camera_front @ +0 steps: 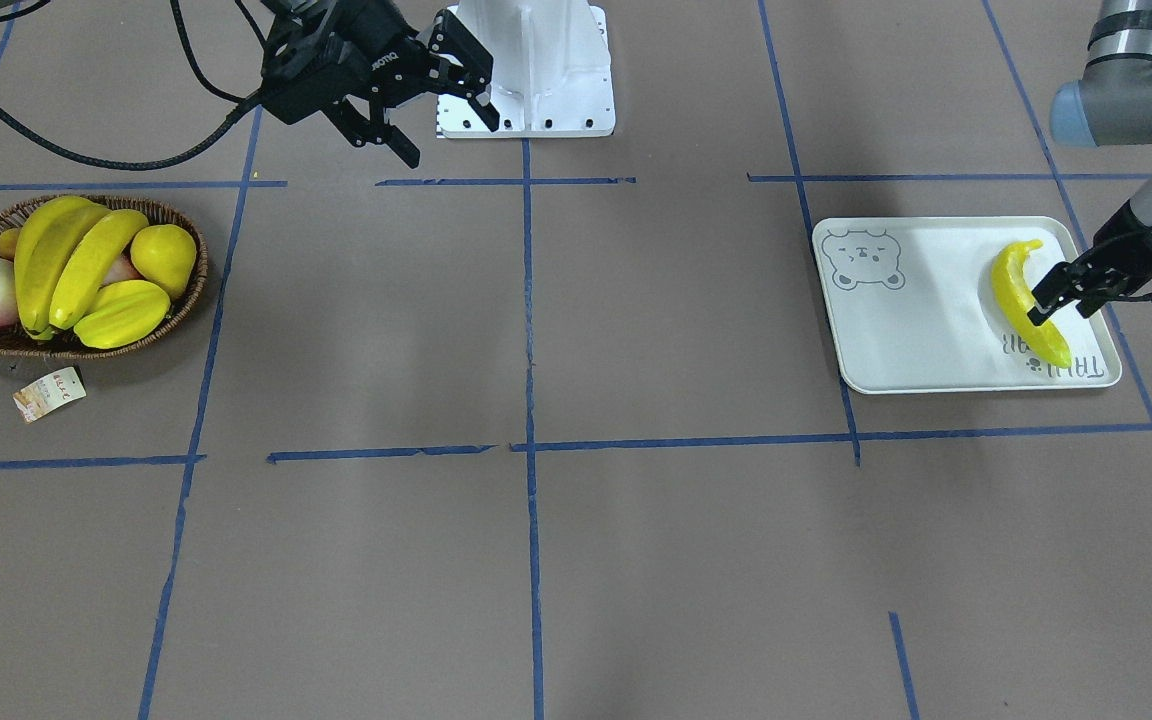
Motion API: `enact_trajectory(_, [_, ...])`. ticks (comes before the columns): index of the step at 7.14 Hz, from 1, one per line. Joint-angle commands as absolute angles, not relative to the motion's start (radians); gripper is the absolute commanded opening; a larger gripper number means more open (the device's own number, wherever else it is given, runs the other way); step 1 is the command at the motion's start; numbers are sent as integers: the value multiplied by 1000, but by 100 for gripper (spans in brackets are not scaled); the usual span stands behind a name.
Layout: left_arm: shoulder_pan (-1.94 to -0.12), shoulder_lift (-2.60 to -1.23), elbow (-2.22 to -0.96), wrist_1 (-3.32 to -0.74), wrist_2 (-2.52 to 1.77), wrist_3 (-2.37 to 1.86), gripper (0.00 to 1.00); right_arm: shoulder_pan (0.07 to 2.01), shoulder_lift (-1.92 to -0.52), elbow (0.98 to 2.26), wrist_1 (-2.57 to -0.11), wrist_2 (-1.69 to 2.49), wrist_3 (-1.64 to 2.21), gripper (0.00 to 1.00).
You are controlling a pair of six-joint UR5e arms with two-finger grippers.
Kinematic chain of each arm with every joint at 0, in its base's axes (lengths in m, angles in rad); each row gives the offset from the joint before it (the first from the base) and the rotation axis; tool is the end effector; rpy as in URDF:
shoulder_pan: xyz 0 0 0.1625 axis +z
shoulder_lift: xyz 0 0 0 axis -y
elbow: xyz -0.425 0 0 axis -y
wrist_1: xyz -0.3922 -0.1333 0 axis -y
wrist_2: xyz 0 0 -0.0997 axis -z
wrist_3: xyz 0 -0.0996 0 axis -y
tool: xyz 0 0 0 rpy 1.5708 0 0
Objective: Transfer all bananas from basket to plate
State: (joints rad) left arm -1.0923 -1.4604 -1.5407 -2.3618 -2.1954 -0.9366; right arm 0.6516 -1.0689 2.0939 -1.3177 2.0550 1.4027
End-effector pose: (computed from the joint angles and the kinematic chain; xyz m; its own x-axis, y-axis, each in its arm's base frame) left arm 0.1497 -0.4516 0.6437 0.6252 -0.1615 -0.7636 0.2316 0.9727 -0.0160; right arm -0.3617 -0.3852 0.1298 0.2567 0.0096 0.9664 -0.1414 0.9896 0.0278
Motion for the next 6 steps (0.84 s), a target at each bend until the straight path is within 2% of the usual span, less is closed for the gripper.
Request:
enact_trajectory(1, [-1170,-1480,-1616,-2266,-2302,-925,99,685,-1194,2150,-1318,2068,1390,100])
enact_trajectory(3, [-1170,-1520,-1721,-2119,-2299,-934,99,718,-1378,2215,-1319,2074,1388,100])
enact_trajectory(6, [-1167,-1543,-1740,-2095,-2299,-940,99,758,-1546,2218,-1362,2069,1356,100])
